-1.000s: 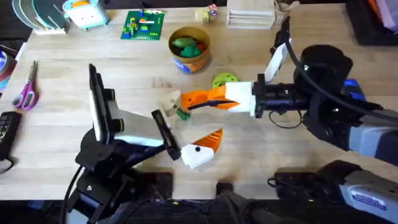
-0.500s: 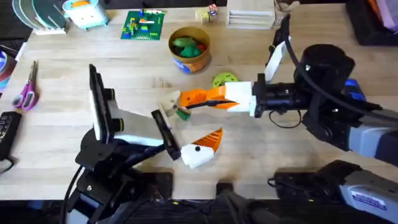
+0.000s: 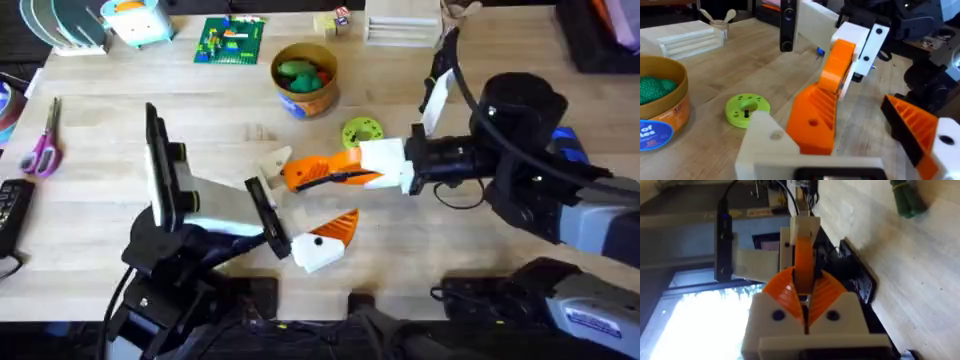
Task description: Pick up the gripper from the table and insert it into the empty holder that is missing its gripper. Then pick up a screw, insert it into the mounting hole, and use the screwdriver to tighten it. Finally, clean up the table by picking up the vegetable and placing it into the bucket.
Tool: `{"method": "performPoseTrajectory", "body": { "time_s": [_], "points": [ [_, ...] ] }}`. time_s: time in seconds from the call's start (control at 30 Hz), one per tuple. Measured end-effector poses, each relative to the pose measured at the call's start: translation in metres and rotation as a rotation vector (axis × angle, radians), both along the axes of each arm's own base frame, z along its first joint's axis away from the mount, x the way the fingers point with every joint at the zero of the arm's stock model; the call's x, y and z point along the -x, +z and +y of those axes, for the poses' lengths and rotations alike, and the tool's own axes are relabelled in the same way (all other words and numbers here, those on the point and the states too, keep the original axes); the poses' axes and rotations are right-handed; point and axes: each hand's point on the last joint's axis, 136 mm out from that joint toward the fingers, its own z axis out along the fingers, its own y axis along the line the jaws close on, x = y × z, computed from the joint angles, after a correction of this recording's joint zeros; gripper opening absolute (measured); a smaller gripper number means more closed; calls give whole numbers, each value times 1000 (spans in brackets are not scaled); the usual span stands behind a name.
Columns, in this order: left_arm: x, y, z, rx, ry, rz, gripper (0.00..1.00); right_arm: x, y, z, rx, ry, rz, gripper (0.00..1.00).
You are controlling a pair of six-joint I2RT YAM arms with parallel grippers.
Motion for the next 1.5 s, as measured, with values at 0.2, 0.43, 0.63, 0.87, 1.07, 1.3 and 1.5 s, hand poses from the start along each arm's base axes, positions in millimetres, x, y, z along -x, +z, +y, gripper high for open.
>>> {"method": "performPoseTrajectory", "body": {
  "time_s": [0.2,0.43,0.63,0.87,1.07,1.3,1.5],
  "points": [
    [2,0,-1,2,-11,4,993,8,3,0,-17,48,5,10],
    [3,0,-2,3,-21,5,993,7,-6,-1,14,28,45,10],
    [3,0,-2,2,-21,5,993,3,-13,-3,42,-6,52,10],
    [3,0,-2,2,-20,5,992,2,-12,-2,38,-8,43,10],
    [3,0,-1,2,-18,4,993,-3,-1,0,4,-17,-1,10],
    [3,0,-1,2,-17,4,993,-10,-3,-1,15,-58,-1,10],
    [-1,0,0,3,3,9,993,-13,-7,3,30,-81,-5,9]
  ]
}}
